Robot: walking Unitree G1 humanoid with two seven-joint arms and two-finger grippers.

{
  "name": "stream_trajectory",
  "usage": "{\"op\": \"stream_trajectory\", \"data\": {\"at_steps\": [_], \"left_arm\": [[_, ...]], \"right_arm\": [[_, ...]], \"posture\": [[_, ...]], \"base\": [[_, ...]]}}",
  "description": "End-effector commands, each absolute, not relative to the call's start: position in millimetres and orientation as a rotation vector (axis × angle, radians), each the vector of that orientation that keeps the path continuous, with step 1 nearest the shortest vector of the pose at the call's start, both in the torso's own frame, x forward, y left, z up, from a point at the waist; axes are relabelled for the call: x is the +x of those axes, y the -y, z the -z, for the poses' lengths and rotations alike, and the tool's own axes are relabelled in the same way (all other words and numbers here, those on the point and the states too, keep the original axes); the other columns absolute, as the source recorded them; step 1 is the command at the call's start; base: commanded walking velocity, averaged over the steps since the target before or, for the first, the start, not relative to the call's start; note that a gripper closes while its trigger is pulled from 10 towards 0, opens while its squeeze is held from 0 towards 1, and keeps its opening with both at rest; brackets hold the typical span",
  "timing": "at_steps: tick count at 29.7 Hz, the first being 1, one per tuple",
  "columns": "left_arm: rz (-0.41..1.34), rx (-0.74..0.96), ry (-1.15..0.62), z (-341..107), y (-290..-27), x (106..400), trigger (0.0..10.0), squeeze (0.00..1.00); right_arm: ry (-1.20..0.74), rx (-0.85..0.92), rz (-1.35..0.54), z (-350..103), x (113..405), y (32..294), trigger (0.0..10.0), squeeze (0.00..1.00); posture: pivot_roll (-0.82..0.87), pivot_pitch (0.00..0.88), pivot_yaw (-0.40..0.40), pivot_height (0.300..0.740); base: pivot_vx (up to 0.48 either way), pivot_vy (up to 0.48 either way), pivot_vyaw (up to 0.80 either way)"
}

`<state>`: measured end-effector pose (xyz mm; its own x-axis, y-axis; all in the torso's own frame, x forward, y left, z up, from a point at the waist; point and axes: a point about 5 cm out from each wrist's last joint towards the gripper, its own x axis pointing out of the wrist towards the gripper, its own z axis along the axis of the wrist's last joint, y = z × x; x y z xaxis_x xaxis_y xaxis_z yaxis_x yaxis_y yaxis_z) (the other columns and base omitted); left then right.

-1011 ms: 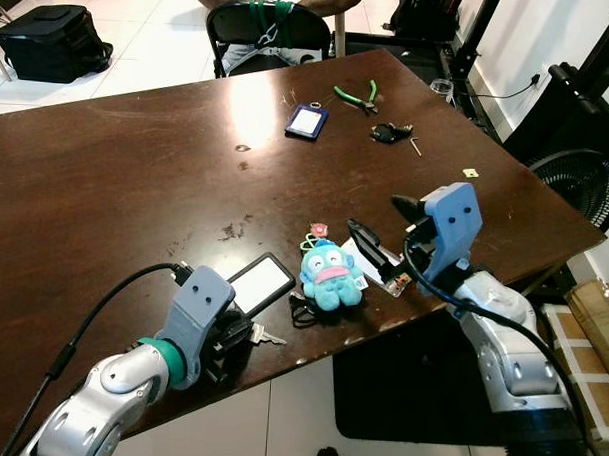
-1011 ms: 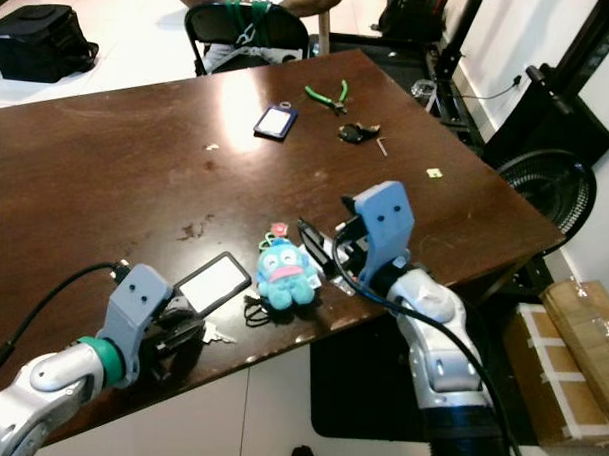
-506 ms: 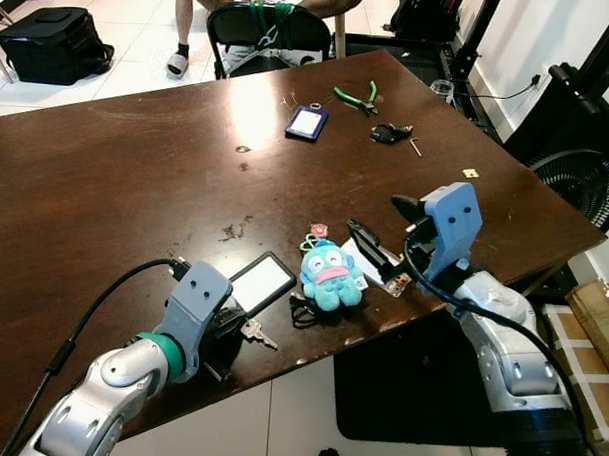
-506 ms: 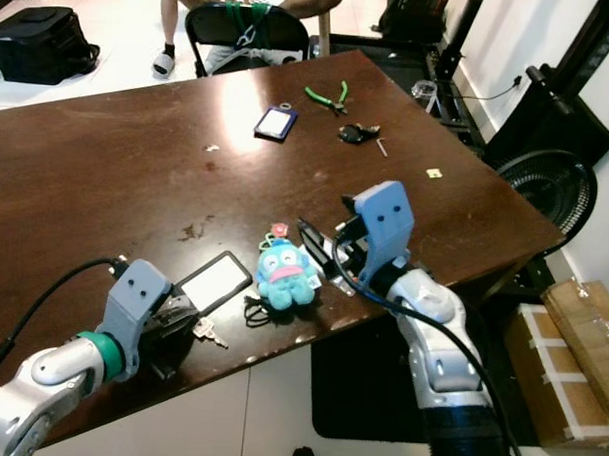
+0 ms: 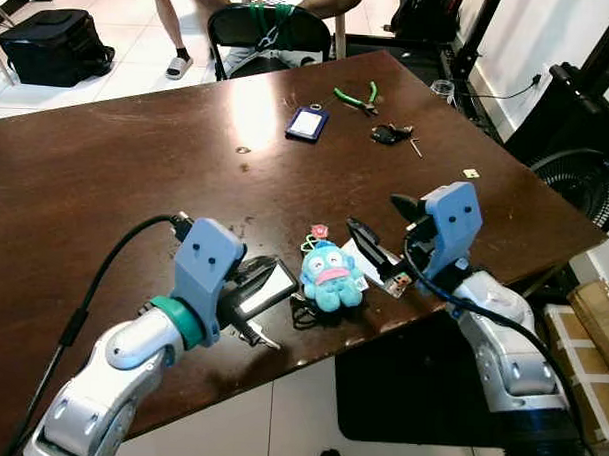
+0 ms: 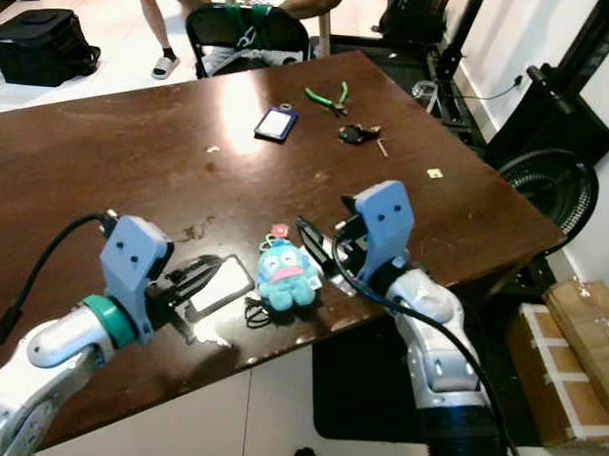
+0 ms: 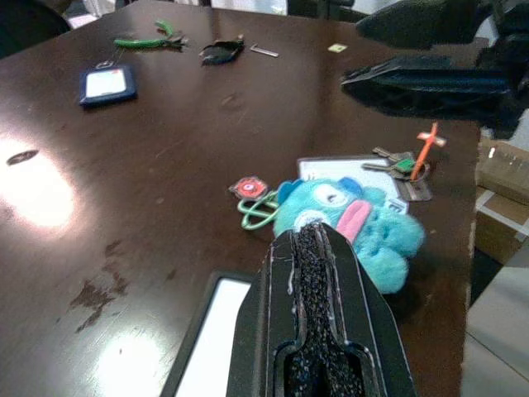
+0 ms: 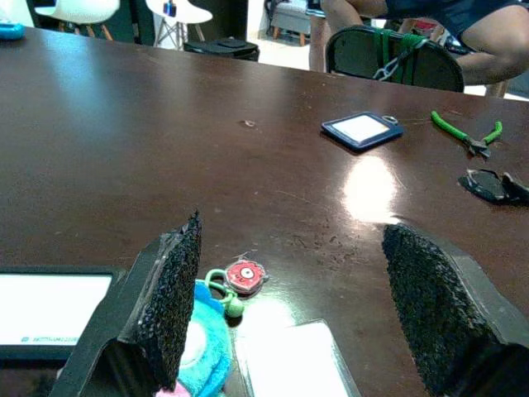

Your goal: Hang keys on a hook

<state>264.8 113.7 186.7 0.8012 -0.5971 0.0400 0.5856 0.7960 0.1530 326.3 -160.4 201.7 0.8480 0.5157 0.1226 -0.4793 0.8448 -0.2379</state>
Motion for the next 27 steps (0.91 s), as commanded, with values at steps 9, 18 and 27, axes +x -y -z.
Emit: {"op": "stream_trajectory", "data": {"at_steps": [9,18,27], "left_arm": [[0.594,0.269,-0.091,-146,-127,266,10.0,1.00],[0.615,0.187,-0.235,-129,-147,249,10.0,0.00],[0.622,0.109,-0.316,-120,-167,239,10.0,0.00]], "right_arm": [[0.193,-0.195,-0.535,-202,326,157,10.0,0.00],[0.190,-0.195,-0.531,-202,325,159,10.0,0.00],[0.190,-0.194,-0.545,-202,327,156,10.0,0.00]], "posture": [[-0.14,0.087,0.100,0.740],[-0.13,0.092,0.098,0.740],[-0.13,0.093,0.084,0.740]], "base": [[0.000,0.000,0.00],[0.000,0.000,0.00],[0.000,0.000,0.00]]}}
